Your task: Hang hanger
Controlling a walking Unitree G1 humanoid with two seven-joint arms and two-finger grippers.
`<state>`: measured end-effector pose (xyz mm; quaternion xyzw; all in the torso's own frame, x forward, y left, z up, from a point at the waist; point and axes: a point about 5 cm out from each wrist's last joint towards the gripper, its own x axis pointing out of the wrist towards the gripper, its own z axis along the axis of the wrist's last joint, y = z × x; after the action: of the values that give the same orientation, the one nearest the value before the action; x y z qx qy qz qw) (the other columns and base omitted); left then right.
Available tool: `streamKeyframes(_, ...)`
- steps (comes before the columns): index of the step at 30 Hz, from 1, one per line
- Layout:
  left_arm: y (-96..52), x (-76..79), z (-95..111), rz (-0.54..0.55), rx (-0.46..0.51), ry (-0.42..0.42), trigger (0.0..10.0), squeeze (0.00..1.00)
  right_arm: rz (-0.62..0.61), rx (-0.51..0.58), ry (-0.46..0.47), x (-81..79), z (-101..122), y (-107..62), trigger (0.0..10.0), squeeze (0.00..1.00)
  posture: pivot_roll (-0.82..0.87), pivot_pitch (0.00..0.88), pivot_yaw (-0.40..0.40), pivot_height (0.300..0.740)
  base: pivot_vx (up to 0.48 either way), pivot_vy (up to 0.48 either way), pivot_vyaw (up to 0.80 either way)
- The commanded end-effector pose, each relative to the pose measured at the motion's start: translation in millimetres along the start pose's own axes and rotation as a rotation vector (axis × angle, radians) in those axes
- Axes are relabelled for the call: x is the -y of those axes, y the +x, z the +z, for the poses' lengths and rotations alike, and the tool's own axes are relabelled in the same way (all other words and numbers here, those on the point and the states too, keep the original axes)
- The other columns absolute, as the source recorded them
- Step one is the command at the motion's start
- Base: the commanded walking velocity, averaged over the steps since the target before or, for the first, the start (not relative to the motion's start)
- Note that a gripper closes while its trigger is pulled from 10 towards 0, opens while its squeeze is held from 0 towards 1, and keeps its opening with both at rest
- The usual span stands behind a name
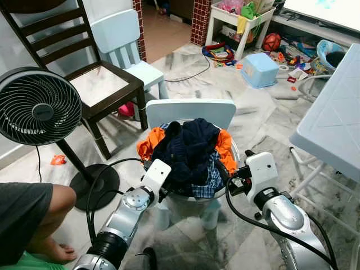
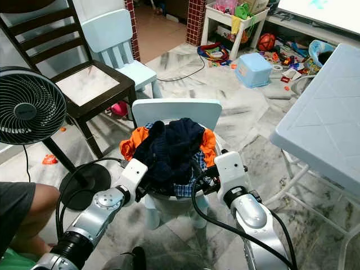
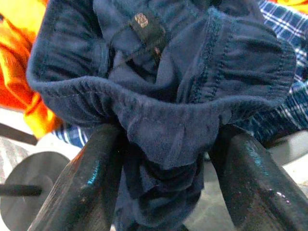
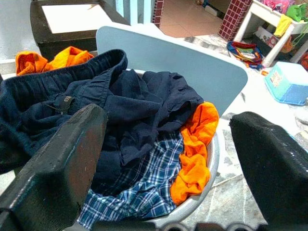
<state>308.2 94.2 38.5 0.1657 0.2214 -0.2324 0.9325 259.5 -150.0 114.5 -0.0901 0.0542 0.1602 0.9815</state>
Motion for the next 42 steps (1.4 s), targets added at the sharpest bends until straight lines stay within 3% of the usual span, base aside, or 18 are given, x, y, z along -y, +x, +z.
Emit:
streamKeyframes(1, 1.2, -0.6, 0, -0.001, 0.004, 0.004, 2.6, 0.00, 0.002, -0.018, -0.006, 0.5, -4, -1.2, 10.0, 0.00, -0.05, 0.124, -0.016, 0.740, 0.000, 0.000, 0.00)
streamKeyframes(2, 1.6, 0.0, 0, -0.006, 0.006, 0.004, 0.0, 0.00, 0.003, -0.018, -0.006, 0.5, -4, -1.3, 10.0, 0.00, -0.05, 0.125, -0.015, 0.740, 0.000, 0.000, 0.00)
streamKeyframes(9, 2.8, 4.6, 0, -0.032, 0.039, 0.026, 0.0, 0.00, 0.163, -0.039, 0.031, -15.5, -7, -7.6, 10.0, 0.00, -0.05, 0.126, -0.014, 0.740, 0.000, 0.000, 0.00)
streamKeyframes(10, 3.0, 7.0, 0, -0.045, 0.046, 0.028, 0.0, 0.00, 0.234, -0.056, 0.010, -23.5, -10, -11.6, 10.0, 0.00, -0.05, 0.125, -0.014, 0.740, 0.000, 0.000, 0.00)
streamKeyframes(12, 2.9, 8.9, -2, -0.055, 0.051, 0.033, 0.0, 0.00, 0.260, -0.069, -0.011, -26.9, -13, -13.5, 10.0, 0.00, -0.05, 0.125, -0.016, 0.740, 0.000, 0.000, 0.00)
streamKeyframes(27, -7.8, 6.0, -10, -0.024, 0.089, 0.124, 0.0, 0.00, 0.292, -0.100, -0.060, -27.3, -20, -15.4, 10.0, 0.00, -0.03, 0.103, -0.033, 0.740, 0.000, 0.000, 0.00)
streamKeyframes(34, -14.0, 2.1, 1, 0.035, 0.163, 0.137, 0.0, 0.00, 0.305, -0.093, -0.082, -26.4, -18, -10.1, 10.0, 0.00, -0.02, 0.097, -0.044, 0.740, 0.000, 0.000, 0.00)
streamKeyframes(42, -31.5, -11.1, 19, 0.160, 0.286, 0.129, 0.0, 0.00, 0.302, -0.095, -0.091, -27.0, -20, -11.1, 10.0, 0.00, -0.02, 0.095, -0.042, 0.740, 0.000, 0.000, 0.00)
